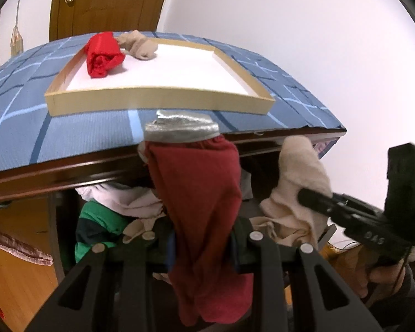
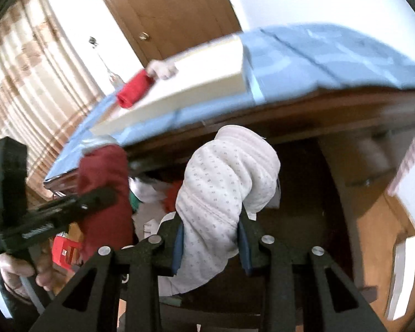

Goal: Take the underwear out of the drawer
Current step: 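Carry both held underwear pieces over the white tray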

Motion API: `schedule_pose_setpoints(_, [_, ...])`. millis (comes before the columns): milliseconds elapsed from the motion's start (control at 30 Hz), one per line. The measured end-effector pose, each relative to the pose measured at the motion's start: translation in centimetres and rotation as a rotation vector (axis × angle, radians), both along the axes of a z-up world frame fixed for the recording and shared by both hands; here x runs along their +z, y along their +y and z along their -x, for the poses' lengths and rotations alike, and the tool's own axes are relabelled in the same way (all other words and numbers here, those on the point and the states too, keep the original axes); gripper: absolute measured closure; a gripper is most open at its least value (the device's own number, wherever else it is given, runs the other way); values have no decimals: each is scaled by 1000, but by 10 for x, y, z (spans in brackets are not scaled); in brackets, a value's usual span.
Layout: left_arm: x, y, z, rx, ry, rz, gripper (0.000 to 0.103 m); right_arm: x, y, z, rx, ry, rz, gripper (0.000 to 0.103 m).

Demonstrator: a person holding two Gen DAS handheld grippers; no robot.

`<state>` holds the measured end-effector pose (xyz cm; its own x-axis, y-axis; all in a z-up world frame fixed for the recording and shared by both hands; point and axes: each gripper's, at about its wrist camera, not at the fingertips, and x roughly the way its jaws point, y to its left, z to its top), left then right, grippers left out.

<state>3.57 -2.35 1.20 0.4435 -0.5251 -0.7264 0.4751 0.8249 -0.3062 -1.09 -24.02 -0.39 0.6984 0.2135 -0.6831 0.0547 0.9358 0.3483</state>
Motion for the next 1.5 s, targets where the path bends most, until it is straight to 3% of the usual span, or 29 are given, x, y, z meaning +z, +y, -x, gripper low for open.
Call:
schedule_pose_setpoints(200, [22, 1, -2, 12, -57, 6, 75, 32, 1, 6, 43, -83, 14, 68])
schedule_pose_setpoints(767, [78, -9, -42, 51, -191, -16, 75, 99, 12, -36, 104, -261, 113, 68])
schedule_pose_setpoints(1067, [93, -28, -75, 71, -229, -43, 75, 117, 10, -77, 119, -286, 174, 68])
schedule_pose_setpoints(1500, [99, -46, -106, 80, -226, -48, 75, 119, 5, -117, 134, -278, 204, 68])
